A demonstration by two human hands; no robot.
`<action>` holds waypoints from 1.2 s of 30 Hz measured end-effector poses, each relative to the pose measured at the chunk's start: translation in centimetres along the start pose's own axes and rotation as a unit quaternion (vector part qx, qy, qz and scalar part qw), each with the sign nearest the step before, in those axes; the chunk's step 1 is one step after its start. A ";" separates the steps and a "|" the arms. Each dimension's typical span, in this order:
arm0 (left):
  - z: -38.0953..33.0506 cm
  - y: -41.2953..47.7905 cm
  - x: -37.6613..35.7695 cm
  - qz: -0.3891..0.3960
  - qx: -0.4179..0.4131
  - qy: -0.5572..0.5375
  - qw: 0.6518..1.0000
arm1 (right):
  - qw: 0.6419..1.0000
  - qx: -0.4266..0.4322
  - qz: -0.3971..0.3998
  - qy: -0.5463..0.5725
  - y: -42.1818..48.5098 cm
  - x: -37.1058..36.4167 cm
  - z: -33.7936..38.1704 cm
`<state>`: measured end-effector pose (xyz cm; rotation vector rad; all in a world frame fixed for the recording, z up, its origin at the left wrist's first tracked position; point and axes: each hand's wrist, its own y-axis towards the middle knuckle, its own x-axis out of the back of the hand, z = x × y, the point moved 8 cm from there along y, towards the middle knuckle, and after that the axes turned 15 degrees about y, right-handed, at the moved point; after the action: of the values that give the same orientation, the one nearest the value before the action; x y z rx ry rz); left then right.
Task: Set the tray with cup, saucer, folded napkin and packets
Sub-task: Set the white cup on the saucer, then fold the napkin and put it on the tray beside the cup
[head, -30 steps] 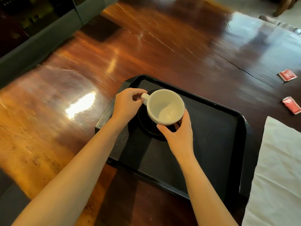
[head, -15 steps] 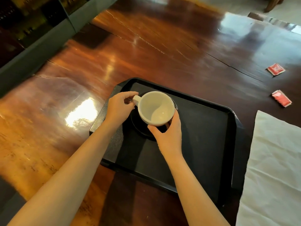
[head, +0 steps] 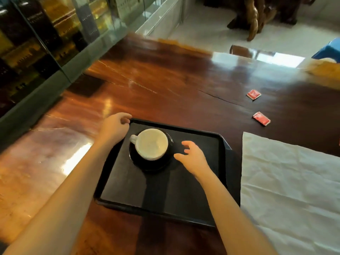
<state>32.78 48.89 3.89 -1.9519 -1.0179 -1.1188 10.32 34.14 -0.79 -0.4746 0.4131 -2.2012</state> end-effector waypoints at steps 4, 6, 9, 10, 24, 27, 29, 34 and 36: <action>-7.3 0.0 0.7 -0.015 -0.078 0.025 0.997 | 0.999 -0.020 -0.014 -0.029 -1.2 4.7 1.1; -11.7 -0.7 0.0 0.008 -0.128 0.018 0.992 | 0.998 -0.017 -0.044 -0.035 -2.3 7.9 2.0; -18.5 -2.6 -1.8 0.078 -0.214 0.024 0.973 | 0.994 -0.006 -0.097 -0.043 -4.2 13.0 3.1; -20.4 -3.4 -2.4 0.100 -0.239 0.033 0.965 | 0.993 -0.008 -0.111 -0.044 -4.8 14.6 3.4; -35.3 -16.6 -16.6 0.252 -0.332 0.097 0.904 | 0.979 -0.082 -0.181 -0.054 -13.0 33.7 -7.0; -35.1 -20.3 -21.0 0.276 -0.305 0.108 0.905 | 0.978 -0.101 -0.168 -0.067 -14.1 36.1 -11.9; -34.9 -22.8 -24.0 0.281 -0.275 0.112 0.913 | 0.978 -0.099 -0.164 -0.079 -14.6 37.4 -14.7; -33.6 -28.4 -30.1 0.233 -0.218 0.143 0.937 | 0.972 -0.058 -0.190 -0.124 -15.1 40.7 -19.4; -32.6 -29.9 -31.4 0.191 -0.224 0.189 0.937 | 0.962 -0.022 -0.189 -0.198 -15.0 41.5 -20.4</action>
<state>-15.92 26.95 -5.88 -2.0371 -0.1684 -1.5052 -33.48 13.23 -3.88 -1.0700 0.1627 -2.3811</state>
